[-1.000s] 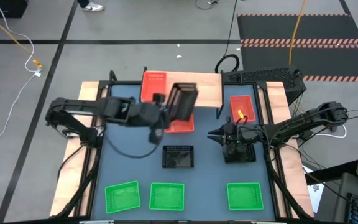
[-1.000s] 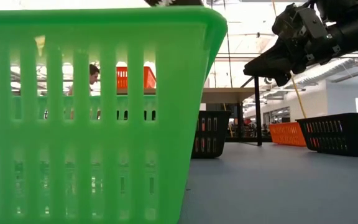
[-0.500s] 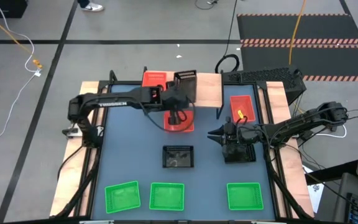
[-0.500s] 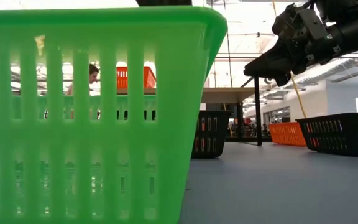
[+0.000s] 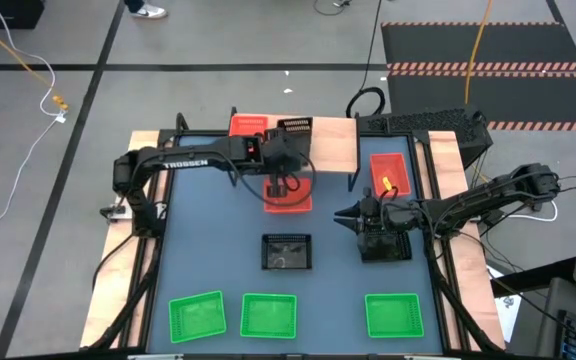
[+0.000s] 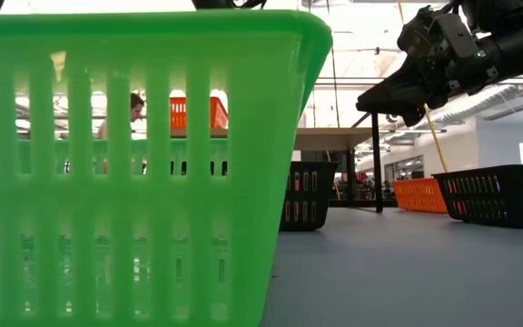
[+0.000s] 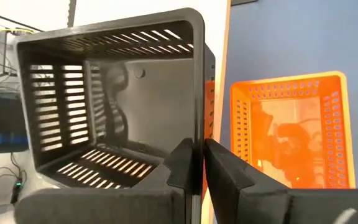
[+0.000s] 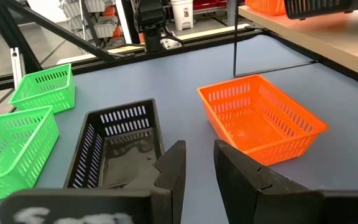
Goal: Stack baskets on shelf by color
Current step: Put the left black bin on the shelf
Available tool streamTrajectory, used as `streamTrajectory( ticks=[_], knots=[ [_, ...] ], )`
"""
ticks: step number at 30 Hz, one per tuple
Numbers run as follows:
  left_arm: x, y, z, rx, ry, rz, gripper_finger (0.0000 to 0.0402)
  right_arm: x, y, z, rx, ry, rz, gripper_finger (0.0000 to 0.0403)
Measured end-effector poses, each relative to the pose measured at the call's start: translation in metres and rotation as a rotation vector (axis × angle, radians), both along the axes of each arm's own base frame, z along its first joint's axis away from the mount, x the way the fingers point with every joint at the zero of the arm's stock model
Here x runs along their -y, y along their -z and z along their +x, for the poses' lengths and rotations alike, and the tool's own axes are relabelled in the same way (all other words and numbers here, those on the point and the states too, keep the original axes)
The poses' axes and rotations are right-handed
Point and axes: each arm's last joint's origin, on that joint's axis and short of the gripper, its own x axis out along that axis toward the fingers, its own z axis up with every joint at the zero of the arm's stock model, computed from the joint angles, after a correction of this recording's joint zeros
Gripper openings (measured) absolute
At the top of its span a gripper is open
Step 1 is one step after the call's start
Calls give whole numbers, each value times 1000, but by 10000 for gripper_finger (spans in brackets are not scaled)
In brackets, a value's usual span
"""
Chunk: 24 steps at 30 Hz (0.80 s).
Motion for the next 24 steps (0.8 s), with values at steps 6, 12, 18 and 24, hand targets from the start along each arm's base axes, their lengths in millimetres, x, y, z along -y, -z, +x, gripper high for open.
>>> streamTrajectory(
  ticks=[6,12,18,24],
  knots=[
    [-4,-1,0,28,-30,-26,35,0,-1,0,6,0,1,80],
    [-5,0,0,29,-37,-27,69,0,-1,0,6,1,1,80],
    [-7,-1,0,46,-49,-29,111,0,-1,0,7,2,2,80],
    [-7,-2,1,58,-51,-30,138,0,-1,0,7,4,4,80]
  ],
)
